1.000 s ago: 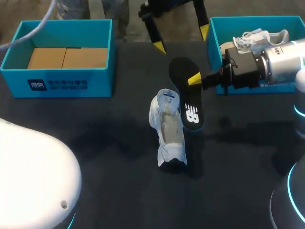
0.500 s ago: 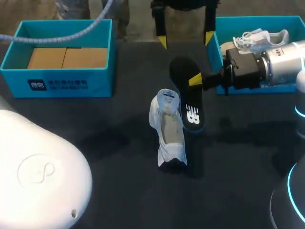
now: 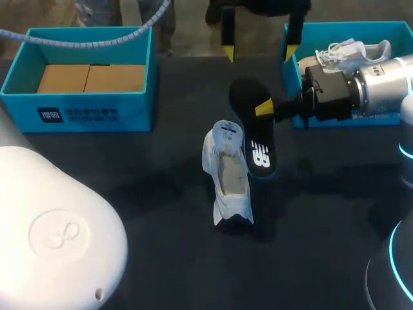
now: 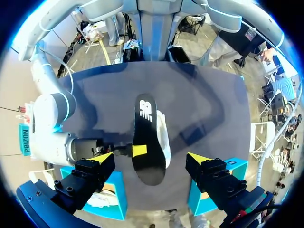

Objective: Take the shoe out of the shoebox, open the shoe tongue, remove and reinsert the insole, then place the shoe into the shoebox

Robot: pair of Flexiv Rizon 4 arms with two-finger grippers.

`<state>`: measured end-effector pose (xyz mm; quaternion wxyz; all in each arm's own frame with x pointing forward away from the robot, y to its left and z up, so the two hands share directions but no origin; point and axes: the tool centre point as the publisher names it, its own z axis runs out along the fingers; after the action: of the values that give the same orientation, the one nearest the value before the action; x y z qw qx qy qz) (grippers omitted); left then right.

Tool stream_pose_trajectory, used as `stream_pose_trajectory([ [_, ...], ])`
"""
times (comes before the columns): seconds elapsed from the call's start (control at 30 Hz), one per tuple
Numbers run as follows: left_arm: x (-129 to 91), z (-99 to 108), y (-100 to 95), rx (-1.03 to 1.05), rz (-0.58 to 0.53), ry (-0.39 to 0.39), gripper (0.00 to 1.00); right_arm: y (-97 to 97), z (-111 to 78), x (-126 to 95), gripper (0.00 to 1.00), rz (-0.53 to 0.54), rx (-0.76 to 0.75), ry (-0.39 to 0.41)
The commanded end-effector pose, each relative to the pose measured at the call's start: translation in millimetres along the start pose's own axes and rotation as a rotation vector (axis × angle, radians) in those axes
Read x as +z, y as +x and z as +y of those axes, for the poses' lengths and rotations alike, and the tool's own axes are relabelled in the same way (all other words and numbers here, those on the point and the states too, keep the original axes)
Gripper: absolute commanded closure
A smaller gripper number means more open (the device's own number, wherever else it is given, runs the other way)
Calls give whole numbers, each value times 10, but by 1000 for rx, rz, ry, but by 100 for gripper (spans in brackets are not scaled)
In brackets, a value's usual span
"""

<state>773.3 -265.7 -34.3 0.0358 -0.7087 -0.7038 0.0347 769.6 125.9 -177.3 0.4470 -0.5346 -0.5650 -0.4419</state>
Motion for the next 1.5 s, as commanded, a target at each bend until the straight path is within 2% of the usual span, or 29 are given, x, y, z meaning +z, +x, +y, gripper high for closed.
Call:
stream_pose_trajectory([
  [0.03, 11, -7, 25, 2, -16, -10, 0, 2, 0, 8, 100, -1, 0, -2],
  [0.27, 23, 2, 20, -11, -136, -41, 0, -1, -7, -17, 100, 0, 1, -2],
  [0.47, 82, -17, 93, -28, -256, -56, 0, 7, -19, -62, 100, -3, 3, -6],
  [0.63, 124, -43, 153, -32, -409, -85, 0, 16, -40, -113, 100, -1, 4, -18],
  [0.87, 178, -88, 200, -31, -690, -150, 0, 28, -80, -178, 100, 7, 7, -32],
  [1.17, 187, -120, 297, 0, -952, -217, 0, 43, -112, -238, 100, 7, 16, -27],
  [1.5, 325, -182, 442, 57, -1065, -217, 0, 98, -122, -271, 100, -1, 20, -18],
])
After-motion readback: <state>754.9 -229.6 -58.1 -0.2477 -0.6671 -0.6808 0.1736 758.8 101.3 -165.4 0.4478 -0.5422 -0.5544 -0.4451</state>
